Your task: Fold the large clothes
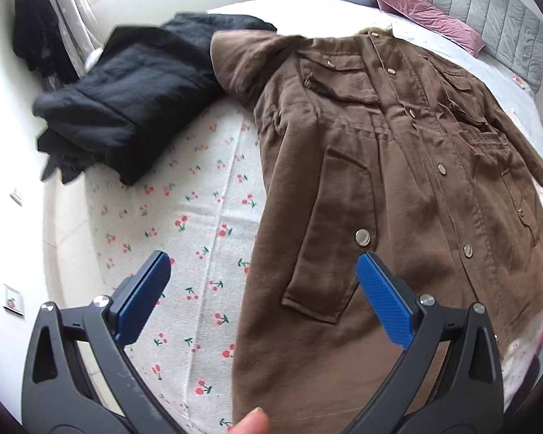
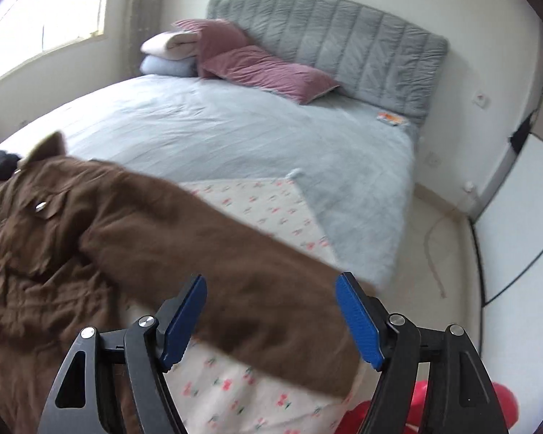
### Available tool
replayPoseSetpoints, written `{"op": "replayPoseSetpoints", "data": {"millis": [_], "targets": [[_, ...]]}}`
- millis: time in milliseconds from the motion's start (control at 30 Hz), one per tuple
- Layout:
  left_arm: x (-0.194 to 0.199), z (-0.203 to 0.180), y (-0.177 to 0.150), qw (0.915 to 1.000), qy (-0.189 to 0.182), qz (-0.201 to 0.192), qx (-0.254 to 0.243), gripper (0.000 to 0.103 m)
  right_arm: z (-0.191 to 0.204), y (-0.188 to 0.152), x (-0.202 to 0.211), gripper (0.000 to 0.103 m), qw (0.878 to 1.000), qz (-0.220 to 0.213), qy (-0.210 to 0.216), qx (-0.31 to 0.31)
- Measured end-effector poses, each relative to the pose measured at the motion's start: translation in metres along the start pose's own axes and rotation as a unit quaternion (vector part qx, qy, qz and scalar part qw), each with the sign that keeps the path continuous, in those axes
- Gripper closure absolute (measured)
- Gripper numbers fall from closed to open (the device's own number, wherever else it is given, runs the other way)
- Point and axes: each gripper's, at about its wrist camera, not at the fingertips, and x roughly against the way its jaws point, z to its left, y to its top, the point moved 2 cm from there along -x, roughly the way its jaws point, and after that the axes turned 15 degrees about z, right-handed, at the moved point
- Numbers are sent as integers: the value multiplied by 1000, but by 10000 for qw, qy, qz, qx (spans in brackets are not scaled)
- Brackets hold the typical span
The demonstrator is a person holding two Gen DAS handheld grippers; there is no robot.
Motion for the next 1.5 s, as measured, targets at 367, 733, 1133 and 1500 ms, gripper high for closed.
{"op": "replayPoseSetpoints", "data": {"millis": [367,733,1133,1500], "targets": [[-67,34,-17,9829,-1686,742,22,2,58,-138,-57,28,9647,1375,2211,407],[-59,-19,-52,9601,-2556,1026,-489,25,83,-179,-58,73,9406,1719,2900,404],[95,-22,-39,9523,-3043,-171,-141,94,68,-153,110,94,9593,-108,2789,429],[91,-30,-122,9679,-2074,1119,-875,81,13,-194,112,85,9820,764,1718,191]]}}
